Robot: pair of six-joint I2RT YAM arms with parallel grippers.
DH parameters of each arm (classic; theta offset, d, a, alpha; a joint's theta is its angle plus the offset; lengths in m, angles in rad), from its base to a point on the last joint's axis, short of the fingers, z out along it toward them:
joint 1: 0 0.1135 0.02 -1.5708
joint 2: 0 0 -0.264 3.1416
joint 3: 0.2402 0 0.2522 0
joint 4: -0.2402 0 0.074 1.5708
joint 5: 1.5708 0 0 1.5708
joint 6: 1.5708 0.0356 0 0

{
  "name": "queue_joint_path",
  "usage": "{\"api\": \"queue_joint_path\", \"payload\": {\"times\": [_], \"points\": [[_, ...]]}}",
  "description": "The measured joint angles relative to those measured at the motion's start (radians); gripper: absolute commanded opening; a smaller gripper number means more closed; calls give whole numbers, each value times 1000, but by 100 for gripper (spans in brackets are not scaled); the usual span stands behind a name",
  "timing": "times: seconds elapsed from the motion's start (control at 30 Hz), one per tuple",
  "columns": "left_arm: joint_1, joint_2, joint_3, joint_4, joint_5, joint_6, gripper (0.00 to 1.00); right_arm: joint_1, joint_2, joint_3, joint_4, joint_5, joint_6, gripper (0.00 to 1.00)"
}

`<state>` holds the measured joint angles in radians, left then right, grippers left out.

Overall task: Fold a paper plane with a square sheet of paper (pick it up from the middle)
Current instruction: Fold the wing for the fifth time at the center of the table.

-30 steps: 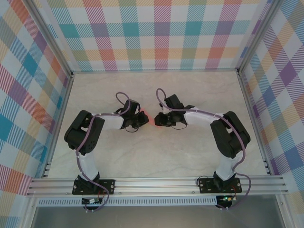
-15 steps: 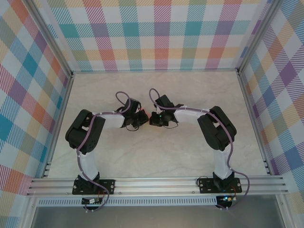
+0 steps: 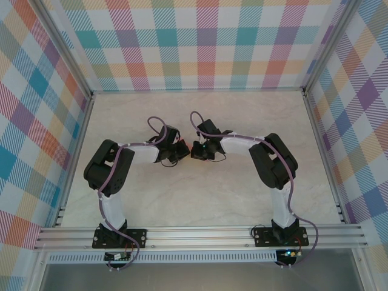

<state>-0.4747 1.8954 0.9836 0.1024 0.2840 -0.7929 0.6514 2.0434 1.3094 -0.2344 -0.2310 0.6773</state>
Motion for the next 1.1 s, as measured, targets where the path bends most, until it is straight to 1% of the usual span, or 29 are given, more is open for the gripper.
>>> {"api": "queue_joint_path", "payload": {"times": [0.23,0.5,0.67,1.1], "points": [[-1,3,10,-12,-9,2,6,-14,0,0,1,-9,0,6],[-1,13,24,-23,-8,13,6,-68,0,-21,8,-77,-8,5],[-1,15,27,-24,-8,22,6,-76,0,-32,16,-96,-17,5],[-1,20,31,-22,-5,26,5,-103,-14,-109,127,-153,-63,6]]}}
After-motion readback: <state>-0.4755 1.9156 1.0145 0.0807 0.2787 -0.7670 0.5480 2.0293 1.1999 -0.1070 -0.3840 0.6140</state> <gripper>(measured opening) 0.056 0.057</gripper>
